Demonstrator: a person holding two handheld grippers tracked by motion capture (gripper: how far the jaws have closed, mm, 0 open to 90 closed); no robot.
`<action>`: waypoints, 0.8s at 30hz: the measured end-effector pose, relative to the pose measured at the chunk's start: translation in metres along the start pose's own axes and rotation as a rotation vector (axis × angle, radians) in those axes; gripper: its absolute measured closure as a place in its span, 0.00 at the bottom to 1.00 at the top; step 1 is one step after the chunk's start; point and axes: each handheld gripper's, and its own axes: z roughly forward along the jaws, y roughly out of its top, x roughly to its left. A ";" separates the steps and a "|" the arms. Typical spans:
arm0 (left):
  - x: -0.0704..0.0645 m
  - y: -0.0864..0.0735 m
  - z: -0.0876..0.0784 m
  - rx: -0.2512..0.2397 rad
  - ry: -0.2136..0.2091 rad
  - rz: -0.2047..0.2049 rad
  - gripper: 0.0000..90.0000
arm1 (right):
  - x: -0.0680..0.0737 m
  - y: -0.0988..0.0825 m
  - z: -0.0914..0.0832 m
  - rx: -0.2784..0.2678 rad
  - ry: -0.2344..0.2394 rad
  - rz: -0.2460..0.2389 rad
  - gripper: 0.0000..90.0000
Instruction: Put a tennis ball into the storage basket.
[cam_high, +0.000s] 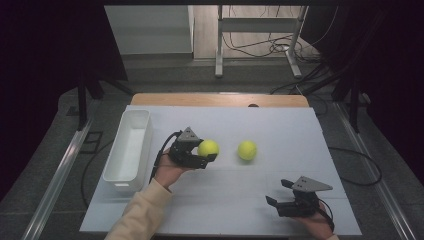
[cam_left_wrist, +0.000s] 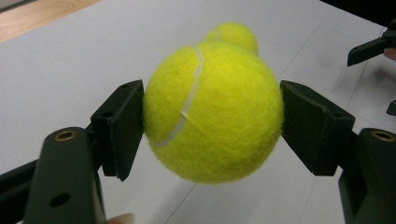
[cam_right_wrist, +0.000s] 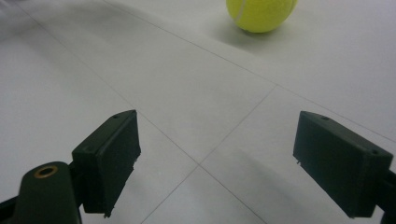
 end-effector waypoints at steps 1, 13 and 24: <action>0.000 0.000 -0.001 -0.003 0.000 0.000 0.30 | 0.000 0.000 0.000 -0.002 0.001 0.000 0.17; 0.004 0.000 -0.012 -0.030 0.003 -0.013 0.30 | 0.000 0.000 -0.001 -0.004 -0.006 -0.002 0.17; 0.012 0.001 -0.030 -0.089 0.017 -0.044 0.30 | -0.001 0.000 0.000 -0.007 -0.005 0.001 0.17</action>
